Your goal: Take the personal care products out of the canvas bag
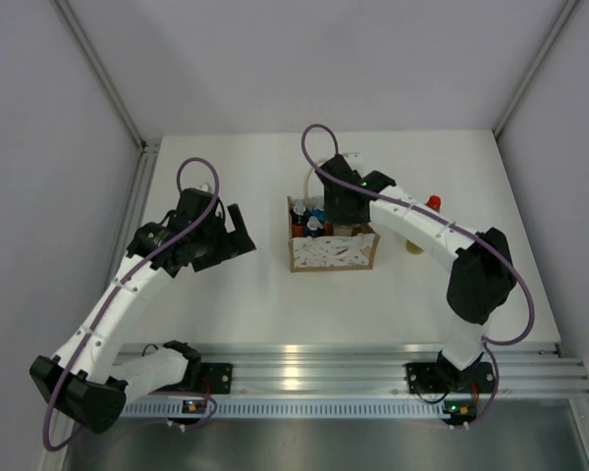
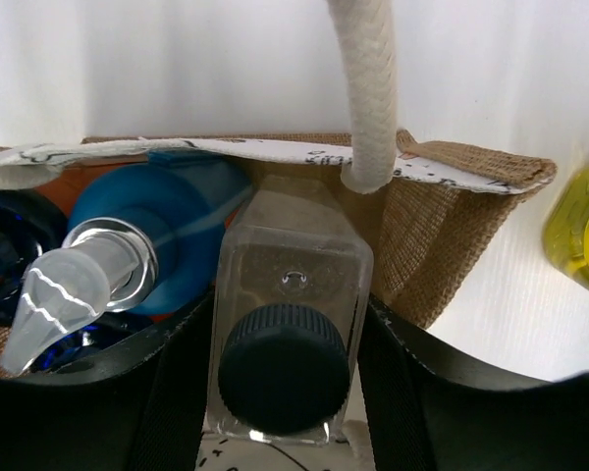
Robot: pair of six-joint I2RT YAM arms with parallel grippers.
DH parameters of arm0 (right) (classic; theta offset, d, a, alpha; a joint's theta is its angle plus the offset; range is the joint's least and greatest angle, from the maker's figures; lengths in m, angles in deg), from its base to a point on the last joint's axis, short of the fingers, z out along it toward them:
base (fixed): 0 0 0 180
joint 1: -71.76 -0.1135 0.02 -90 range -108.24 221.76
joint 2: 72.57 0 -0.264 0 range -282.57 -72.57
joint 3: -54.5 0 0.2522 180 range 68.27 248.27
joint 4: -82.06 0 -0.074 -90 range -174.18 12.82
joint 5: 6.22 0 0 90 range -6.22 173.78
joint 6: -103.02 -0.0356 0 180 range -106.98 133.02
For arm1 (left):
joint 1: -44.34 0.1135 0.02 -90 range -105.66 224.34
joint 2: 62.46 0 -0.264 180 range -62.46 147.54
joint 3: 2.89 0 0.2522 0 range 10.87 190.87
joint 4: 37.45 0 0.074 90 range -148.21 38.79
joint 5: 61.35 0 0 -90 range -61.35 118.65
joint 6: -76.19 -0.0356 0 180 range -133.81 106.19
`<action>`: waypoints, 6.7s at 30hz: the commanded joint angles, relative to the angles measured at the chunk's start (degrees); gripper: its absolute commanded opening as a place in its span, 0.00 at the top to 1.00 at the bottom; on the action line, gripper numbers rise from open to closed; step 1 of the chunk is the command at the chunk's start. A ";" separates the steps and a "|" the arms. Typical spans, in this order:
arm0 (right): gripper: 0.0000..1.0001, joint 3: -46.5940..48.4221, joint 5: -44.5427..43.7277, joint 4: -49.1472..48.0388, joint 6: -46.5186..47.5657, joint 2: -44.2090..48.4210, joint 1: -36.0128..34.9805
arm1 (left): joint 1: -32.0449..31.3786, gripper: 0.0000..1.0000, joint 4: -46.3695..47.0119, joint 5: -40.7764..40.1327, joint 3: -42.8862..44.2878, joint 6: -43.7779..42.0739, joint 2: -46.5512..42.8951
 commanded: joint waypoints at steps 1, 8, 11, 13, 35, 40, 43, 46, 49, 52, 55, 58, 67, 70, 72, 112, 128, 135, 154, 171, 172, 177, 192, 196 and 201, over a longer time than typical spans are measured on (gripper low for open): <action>0.46 -1.79 -0.44 -1.00 -1.79 -1.67 0.36 | -0.32 0.01 0.46 -0.23 -0.21 -1.06 -1.40; 0.46 -5.21 -0.35 -4.35 -1.44 -2.46 1.16 | -0.32 0.02 0.46 0.04 -0.12 -2.03 -1.75; 0.51 -7.06 -0.26 -6.90 -1.17 -2.37 1.16 | -0.32 0.01 0.46 0.12 -0.21 -2.38 -1.75; 0.55 -7.94 -0.44 -7.60 -0.82 -2.38 1.16 | -0.32 0.01 0.46 0.21 -0.21 -2.56 -1.66; 1.00 -0.92 -3.60 -6.47 5.50 11.77 1.42 | -0.23 0.01 0.46 0.39 0.06 -2.82 -1.49; 1.00 3.12 -3.69 -3.83 5.94 14.40 1.42 | -0.32 0.01 0.46 0.48 -0.12 -2.56 -1.75; 1.00 5.41 -3.51 -2.25 6.21 16.33 1.60 | -0.32 0.01 0.46 0.56 -0.29 -2.38 -1.92; 1.00 7.52 -2.81 -0.75 5.95 18.09 2.30 | -0.32 0.01 0.46 0.74 -0.47 -2.03 -1.92; 1.00 8.84 -1.76 0.31 4.89 20.20 3.70 | -0.32 0.01 0.46 0.74 -0.47 -1.94 -2.19; 1.00 8.84 0.17 0.57 2.70 22.92 6.16 | -0.32 0.01 0.54 0.74 -0.56 -1.77 -2.36; 1.00 8.75 4.12 0.39 0.15 25.47 9.85 | -0.32 0.01 0.46 0.91 -0.73 -1.59 -2.54; 1.00 9.37 7.73 0.39 -0.82 27.24 13.63 | -0.32 0.01 0.46 1.09 -0.82 -1.33 -2.89; 1.00 9.54 14.33 0.13 3.29 25.93 26.38 | -0.32 0.01 0.46 1.53 -0.91 -0.80 -3.59; 1.00 10.95 12.93 0.22 6.11 22.95 27.08 | -0.32 0.01 0.46 1.71 -1.00 -0.71 -3.77; 1.00 10.69 11.52 -0.56 8.84 20.84 27.17 | -0.32 0.01 0.54 1.79 -1.00 -0.62 -4.03; 0.34 -2.85 12.05 -21.75 22.03 4.30 27.17 | -5.50 0.02 0.46 2.24 14.46 -9.06 8.69; 0.30 -6.97 16.69 -11.12 15.71 27.74 27.09 | -19.92 0.11 0.37 -5.67 33.80 -12.05 28.74; 0.31 -15.85 24.15 -8.31 12.45 37.34 26.91 | -22.99 0.23 -3.83 -14.27 41.62 -10.56 37.62; 0.32 -20.07 25.58 -4.18 13.59 43.24 26.65 | -23.70 0.46 -12.11 -22.02 50.07 4.56 49.93; 0.32 -21.04 26.10 -4.26 14.29 43.42 26.73 | -23.70 0.51 -12.11 -23.17 51.47 4.91 51.34; 0.32 -21.04 26.11 -4.26 14.38 43.50 26.73 | -23.70 0.51 -12.11 -23.08 51.56 4.91 51.34; 0.32 -21.13 26.19 -4.26 14.47 43.42 26.65 | -23.70 0.53 -12.20 -22.64 51.56 4.91 51.86; 0.32 -21.48 26.37 -4.35 14.30 43.68 26.73 | -23.70 0.67 -12.90 -22.46 51.39 5.00 53.27; 0.32 -21.48 26.63 -4.35 14.03 43.77 26.73 | -23.70 0.81 -13.08 -22.64 51.39 4.83 53.10; 0.32 -21.57 26.54 -4.35 14.03 43.94 26.73 | -23.70 1.00 -13.17 -22.64 51.56 4.65 52.57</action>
